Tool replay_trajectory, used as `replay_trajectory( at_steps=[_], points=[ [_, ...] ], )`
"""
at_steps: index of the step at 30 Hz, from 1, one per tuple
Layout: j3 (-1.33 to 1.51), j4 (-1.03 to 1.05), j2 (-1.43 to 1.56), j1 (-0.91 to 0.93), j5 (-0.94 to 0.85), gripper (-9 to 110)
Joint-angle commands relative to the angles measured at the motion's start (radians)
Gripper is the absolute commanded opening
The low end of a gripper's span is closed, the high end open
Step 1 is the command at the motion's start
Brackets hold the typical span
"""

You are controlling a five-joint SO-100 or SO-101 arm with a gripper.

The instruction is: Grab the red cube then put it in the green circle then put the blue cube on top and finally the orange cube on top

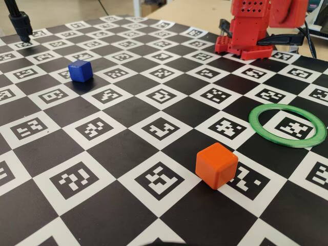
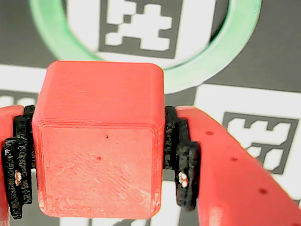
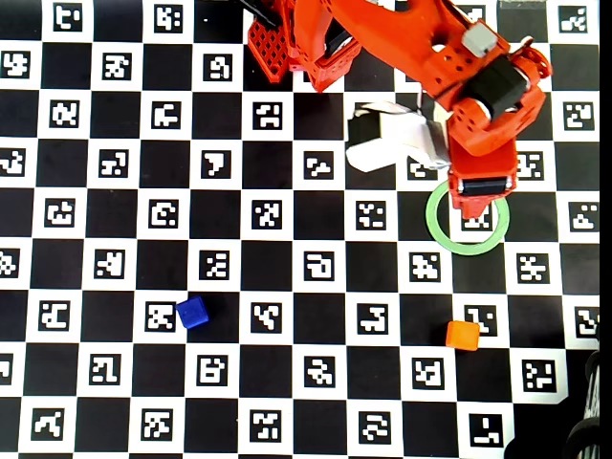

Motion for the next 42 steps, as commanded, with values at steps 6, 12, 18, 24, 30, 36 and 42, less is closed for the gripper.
replay_trajectory(
  at_steps=[6, 12, 18, 24, 30, 36, 42],
  points=[
    [-0.118, -0.038, -0.114, -0.054, 0.018, -1],
    [-0.126, -0.080, -0.184, -0.051, 0.034, -1],
    [-0.087, -0.163, -0.178, -0.043, 0.069, -1],
    [-0.064, -0.207, -0.175, -0.051, 0.086, -1],
    [0.017, -0.279, -0.150, -0.055, 0.084, -1],
    [0.071, -0.307, -0.150, -0.052, 0.083, -1],
    [0.100, -0.314, -0.141, -0.055, 0.080, -1]
  ],
)
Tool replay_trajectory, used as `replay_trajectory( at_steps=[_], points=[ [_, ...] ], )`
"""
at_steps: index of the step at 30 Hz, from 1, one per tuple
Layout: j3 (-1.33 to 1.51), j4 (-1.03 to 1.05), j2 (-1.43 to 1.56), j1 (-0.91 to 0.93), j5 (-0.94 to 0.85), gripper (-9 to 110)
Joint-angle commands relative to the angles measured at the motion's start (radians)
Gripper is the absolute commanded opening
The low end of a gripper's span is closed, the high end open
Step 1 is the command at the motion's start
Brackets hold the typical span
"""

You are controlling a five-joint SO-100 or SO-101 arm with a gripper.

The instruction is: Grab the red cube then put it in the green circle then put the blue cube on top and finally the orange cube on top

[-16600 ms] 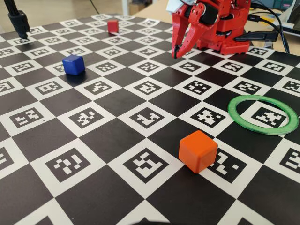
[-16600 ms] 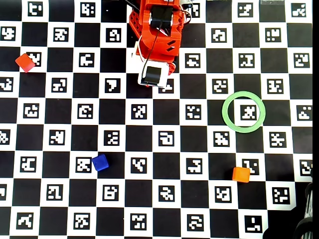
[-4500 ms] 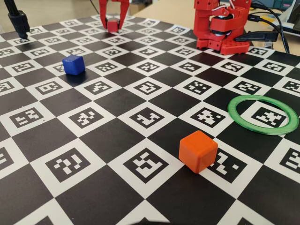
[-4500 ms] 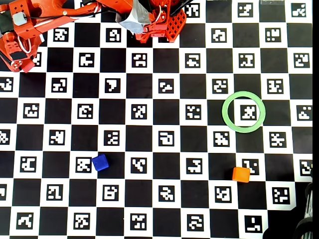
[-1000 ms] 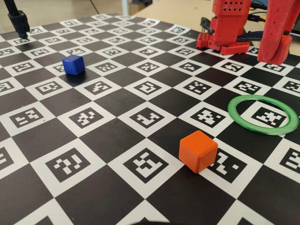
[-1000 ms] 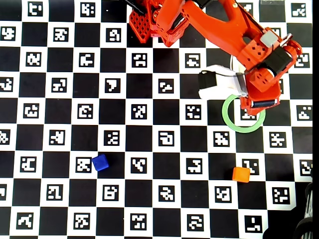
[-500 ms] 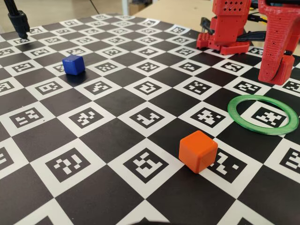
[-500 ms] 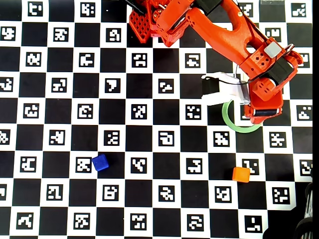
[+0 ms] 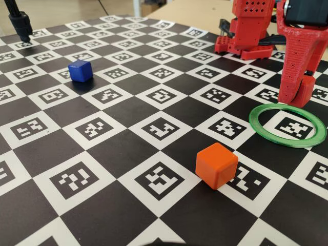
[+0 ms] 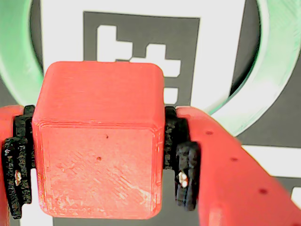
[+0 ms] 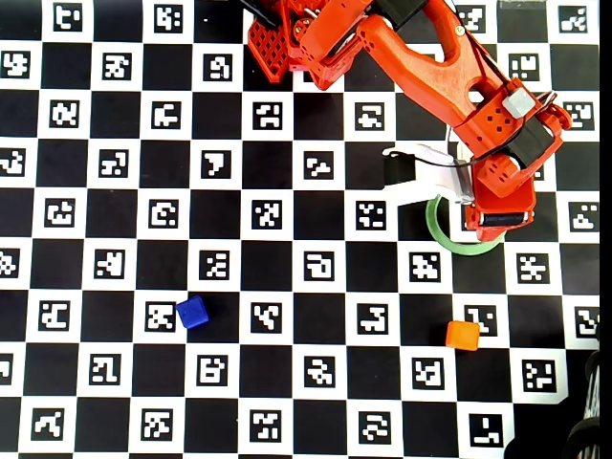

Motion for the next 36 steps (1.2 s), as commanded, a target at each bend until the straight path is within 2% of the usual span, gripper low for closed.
replay_trajectory(
  at_steps=[1, 19, 36],
  points=[
    [-0.002, -0.017, 0.091, -0.009, -0.002, -1],
    [0.048, -0.089, 0.101, -0.098, -0.014, -1],
    [0.087, -0.087, 0.120, -0.046, -0.037, -1]
  ],
)
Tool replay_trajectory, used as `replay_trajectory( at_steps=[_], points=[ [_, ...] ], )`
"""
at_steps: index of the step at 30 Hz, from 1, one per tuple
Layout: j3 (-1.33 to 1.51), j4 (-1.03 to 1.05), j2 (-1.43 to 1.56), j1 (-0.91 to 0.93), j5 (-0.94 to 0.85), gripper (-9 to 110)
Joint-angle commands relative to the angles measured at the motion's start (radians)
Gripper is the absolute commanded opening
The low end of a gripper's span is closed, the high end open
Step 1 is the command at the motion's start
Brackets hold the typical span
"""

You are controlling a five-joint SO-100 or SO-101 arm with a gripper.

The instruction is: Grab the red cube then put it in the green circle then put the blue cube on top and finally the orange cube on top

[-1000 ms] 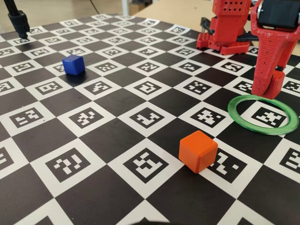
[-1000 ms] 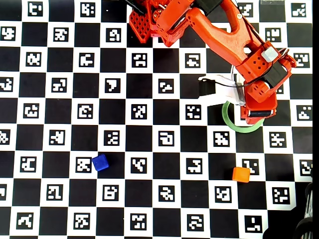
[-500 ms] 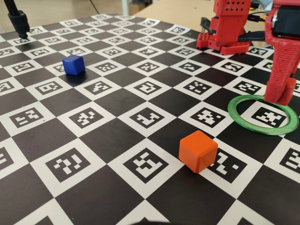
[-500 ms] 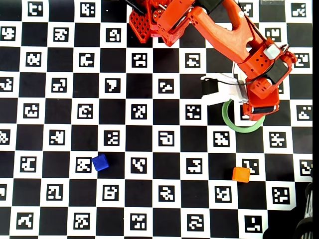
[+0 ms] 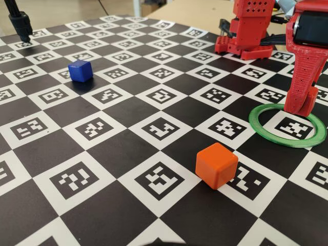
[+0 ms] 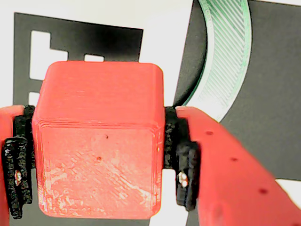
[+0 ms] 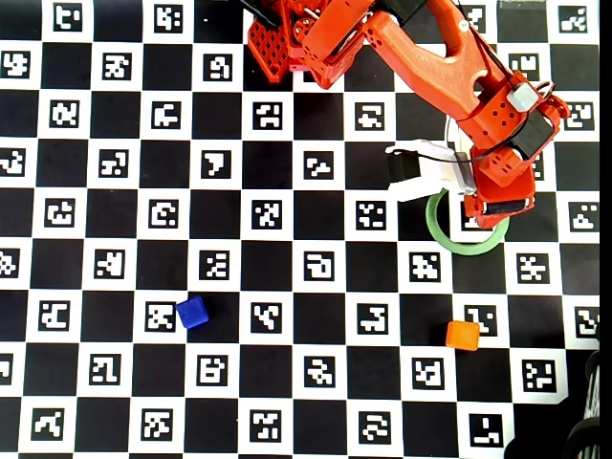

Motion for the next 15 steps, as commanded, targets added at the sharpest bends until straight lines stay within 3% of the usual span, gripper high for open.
replay_trajectory(
  at_steps=[1, 15],
  points=[
    [-0.011, -0.002, 0.120, 0.015, -0.003, -1],
    [0.009, -0.035, 0.104, 0.046, 0.003, -1]
  ],
)
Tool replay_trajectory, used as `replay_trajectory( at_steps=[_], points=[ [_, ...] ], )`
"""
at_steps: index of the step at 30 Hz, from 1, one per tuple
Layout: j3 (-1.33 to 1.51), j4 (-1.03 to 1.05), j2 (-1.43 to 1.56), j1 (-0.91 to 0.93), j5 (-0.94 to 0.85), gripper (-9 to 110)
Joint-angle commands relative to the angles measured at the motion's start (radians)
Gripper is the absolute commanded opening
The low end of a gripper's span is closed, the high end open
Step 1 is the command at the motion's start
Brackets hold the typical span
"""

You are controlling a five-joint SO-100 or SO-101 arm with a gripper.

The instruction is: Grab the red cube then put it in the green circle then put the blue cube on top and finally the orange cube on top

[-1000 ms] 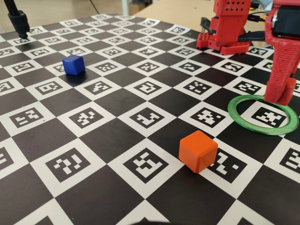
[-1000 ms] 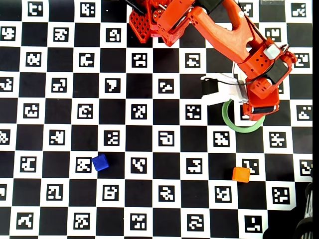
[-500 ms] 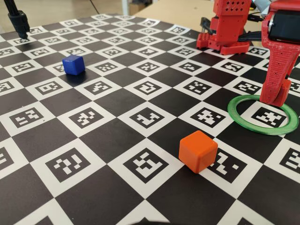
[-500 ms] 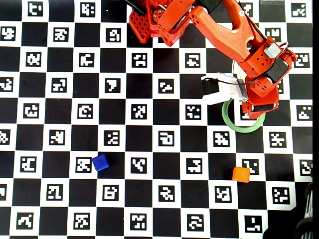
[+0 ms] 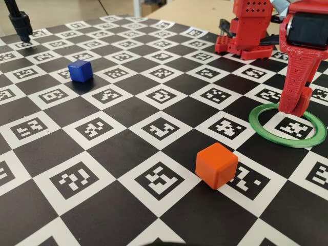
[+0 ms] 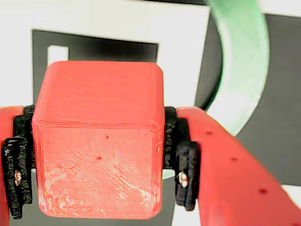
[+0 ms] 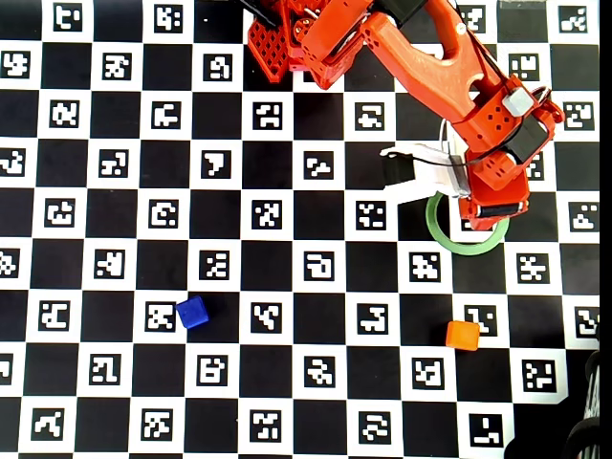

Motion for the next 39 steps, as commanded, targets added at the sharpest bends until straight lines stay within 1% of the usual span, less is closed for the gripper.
replay_trajectory(
  at_steps=[1, 19, 25, 39],
  points=[
    [-0.003, -0.012, 0.104, 0.020, 0.005, -1],
    [0.041, -0.077, 0.087, 0.025, 0.003, -1],
    [0.094, -0.132, 0.078, 0.025, 0.000, -1],
    [0.103, -0.152, 0.069, 0.026, 0.000, -1]
  ],
)
